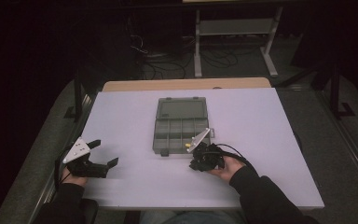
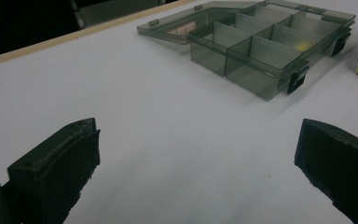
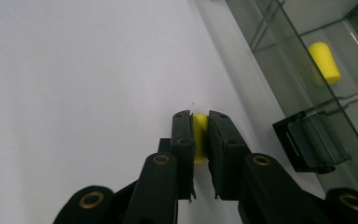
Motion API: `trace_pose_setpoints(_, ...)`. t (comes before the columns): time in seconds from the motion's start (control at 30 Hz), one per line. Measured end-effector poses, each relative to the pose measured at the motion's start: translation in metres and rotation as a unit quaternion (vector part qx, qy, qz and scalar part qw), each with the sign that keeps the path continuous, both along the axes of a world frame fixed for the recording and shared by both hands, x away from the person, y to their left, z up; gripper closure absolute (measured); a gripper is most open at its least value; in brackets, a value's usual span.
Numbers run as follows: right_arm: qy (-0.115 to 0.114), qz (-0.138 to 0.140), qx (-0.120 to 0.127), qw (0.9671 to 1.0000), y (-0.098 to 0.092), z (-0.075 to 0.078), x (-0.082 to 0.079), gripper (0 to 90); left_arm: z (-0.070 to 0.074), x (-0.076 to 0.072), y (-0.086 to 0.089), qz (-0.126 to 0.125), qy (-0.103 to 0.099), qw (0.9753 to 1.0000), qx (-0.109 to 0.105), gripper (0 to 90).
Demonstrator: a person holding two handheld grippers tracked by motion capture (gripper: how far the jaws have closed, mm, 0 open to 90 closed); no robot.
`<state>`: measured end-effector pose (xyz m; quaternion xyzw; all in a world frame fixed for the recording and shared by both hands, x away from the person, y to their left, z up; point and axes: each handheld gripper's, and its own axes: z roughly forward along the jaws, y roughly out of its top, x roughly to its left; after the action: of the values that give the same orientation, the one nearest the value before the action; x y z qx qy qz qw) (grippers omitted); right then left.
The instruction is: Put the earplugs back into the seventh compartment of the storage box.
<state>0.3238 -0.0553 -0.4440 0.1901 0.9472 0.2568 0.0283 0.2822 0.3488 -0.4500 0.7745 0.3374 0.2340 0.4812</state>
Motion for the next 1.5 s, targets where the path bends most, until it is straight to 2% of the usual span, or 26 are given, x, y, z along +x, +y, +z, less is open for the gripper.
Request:
trace_pose_setpoints(0.27, -0.002, -0.003, 0.008, 1.0000, -0.002, 0.005, 0.001, 80.0, 0.000, 0.000, 0.000, 0.000, 0.000, 1.0000, 0.000, 0.0)
trace_pose_setpoints(0.43, -0.008, -0.006, 0.020, 0.9998, -0.005, 0.014, 0.002, 80.2, 0.000, 0.000, 0.000, -0.001, 0.000, 1.0000, 0.000, 0.0)
trace_pose_setpoints(0.63, -0.011, -0.009, 0.023, 0.9996, -0.008, 0.021, 0.002, 80.2, 0.000, 0.000, 0.000, 0.000, 0.001, 1.0000, 0.001, 0.0)
trace_pose_setpoints(1.5, -0.038, -0.013, 0.038, 0.9985, -0.015, 0.071, 0.016, 80.3, 0.000, 0.000, 0.000, 0.000, 0.002, 1.0000, 0.002, 0.0)
